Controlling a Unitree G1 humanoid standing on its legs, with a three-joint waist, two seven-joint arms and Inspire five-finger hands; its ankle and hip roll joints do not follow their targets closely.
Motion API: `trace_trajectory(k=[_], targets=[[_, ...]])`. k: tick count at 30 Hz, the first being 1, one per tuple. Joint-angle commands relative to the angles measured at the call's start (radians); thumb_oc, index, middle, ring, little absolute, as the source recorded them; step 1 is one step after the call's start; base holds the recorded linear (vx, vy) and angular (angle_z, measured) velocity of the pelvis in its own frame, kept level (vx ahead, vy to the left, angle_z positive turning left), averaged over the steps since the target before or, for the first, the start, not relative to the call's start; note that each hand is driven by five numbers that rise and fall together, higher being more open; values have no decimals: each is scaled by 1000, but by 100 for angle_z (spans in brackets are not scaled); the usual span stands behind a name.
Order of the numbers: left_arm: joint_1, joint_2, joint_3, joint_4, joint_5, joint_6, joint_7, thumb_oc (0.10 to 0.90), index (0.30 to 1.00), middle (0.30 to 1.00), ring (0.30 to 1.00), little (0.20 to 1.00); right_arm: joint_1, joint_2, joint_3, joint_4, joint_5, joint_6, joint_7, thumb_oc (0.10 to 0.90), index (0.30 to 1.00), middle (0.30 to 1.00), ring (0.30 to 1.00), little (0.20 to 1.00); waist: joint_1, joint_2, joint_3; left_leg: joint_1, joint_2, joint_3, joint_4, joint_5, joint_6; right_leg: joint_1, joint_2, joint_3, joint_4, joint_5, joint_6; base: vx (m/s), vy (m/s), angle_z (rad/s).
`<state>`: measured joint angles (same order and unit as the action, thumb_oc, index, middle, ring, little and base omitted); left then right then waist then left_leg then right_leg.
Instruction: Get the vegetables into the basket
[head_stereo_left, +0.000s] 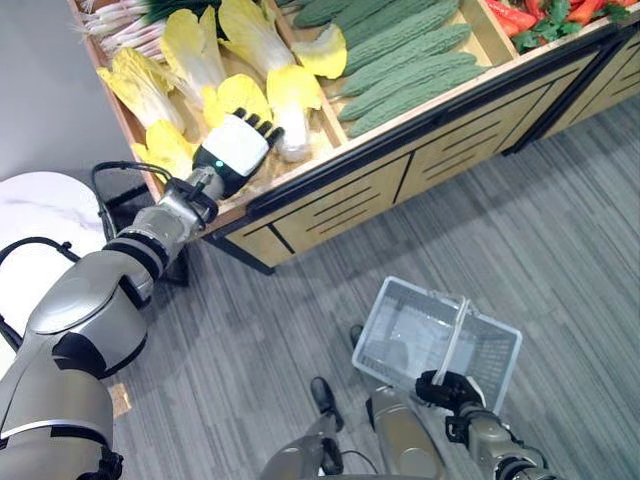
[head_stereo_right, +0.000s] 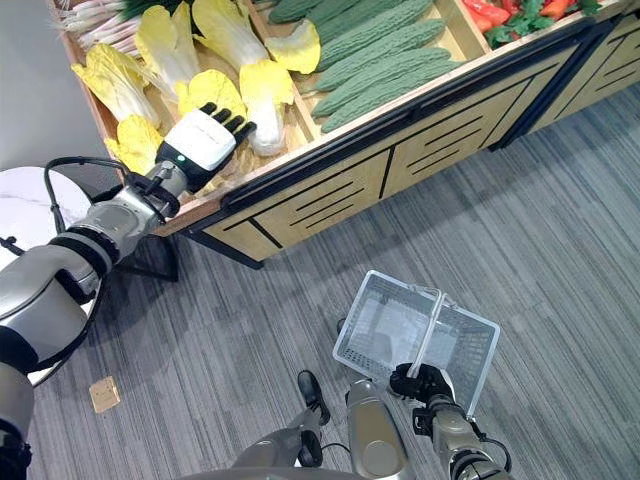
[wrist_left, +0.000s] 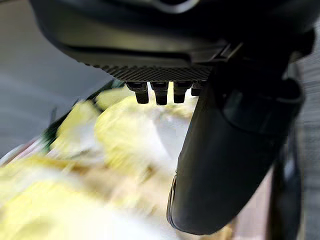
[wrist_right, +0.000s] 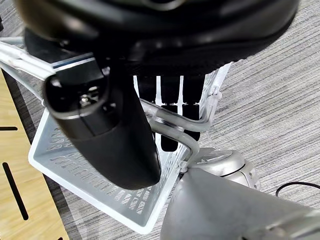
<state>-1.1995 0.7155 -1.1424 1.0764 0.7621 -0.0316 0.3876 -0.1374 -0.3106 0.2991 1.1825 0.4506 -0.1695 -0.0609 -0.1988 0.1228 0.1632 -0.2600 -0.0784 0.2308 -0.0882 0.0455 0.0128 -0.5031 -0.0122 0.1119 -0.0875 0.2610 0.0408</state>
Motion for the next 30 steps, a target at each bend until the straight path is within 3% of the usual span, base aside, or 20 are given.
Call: trace_trajectory(k=[1,15,16,17,30], targets=[[-76,138,129,129,-36,103,-11,900,1000,1000,1000,1000,42,10,58,-21,0,3,24,400,300,300,300,300,-3,33,30,-16,43,-96,1,8,-82,151,2,-18,0,-135,106,0,0,0],[-134,61,51,88,15,90,-11,900,1000,1000,1000,1000,32,4,66,-26,8,-3,21,400,300,300,300,300,-10,23,37,-32,46,-94,1,9,-81,136,4,-16,0,-129,110,-1,-1,-1],[-134,56,48,88,16,89,-13,624,613,613,613,613,32,3,67,-27,9,-2,21,400,300,300,300,300,-11,22,37,-32,46,-93,1,9,-81,134,4,-14,0,-129,109,0,0,0],[-134,56,48,88,16,89,-13,400,300,300,300,300,32,3,67,-27,9,-2,21,400,300,300,300,300,-11,22,37,-32,46,-93,1,9,-81,134,4,-14,0,-129,109,0,0,0],[-99,36,77,83,-29,68,-40,400,300,300,300,300,51,-3,44,-17,5,3,19,400,300,300,300,300,-14,15,31,-36,48,-87,1,10,-81,125,6,-3,0,-127,109,1,1,-2]])
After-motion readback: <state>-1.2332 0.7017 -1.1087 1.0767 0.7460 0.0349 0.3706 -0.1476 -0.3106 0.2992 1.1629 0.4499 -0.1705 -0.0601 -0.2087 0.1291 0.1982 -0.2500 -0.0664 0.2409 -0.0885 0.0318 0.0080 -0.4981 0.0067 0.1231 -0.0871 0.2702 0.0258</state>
